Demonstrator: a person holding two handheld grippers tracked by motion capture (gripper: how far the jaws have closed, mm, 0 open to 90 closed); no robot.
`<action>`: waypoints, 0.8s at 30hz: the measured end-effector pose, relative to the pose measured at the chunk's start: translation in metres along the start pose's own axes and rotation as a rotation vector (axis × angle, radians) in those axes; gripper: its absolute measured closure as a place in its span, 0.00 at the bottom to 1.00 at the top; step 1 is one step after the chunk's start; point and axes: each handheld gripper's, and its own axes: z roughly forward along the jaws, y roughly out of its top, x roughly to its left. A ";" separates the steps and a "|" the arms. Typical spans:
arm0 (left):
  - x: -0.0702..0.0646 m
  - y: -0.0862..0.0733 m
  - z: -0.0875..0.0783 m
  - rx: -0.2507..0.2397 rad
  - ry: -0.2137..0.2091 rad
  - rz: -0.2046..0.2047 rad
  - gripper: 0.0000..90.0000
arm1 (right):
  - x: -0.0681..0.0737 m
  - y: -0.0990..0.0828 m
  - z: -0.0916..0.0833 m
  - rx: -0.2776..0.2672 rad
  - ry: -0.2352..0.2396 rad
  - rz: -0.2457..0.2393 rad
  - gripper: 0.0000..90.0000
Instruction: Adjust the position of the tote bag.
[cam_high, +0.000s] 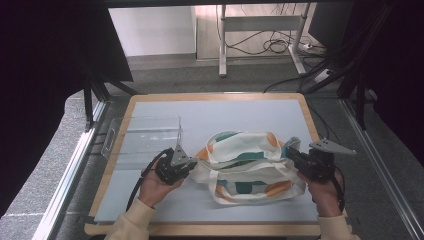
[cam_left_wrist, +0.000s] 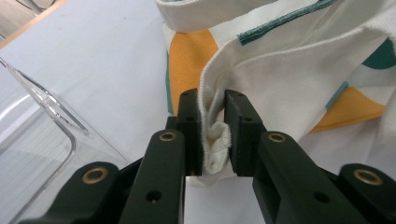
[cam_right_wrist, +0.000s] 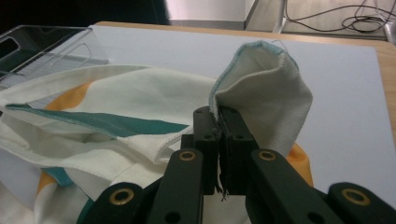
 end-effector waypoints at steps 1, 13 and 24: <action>-0.001 0.000 0.001 -0.002 0.000 -0.002 0.86 | 0.000 -0.001 0.000 0.001 -0.005 0.002 0.95; -0.007 -0.007 0.002 -0.005 -0.038 -0.027 0.78 | -0.008 -0.014 0.005 0.027 -0.042 0.008 0.83; 0.000 -0.004 -0.019 -0.071 -0.090 -0.064 0.45 | -0.015 -0.010 0.001 0.033 -0.061 0.021 0.38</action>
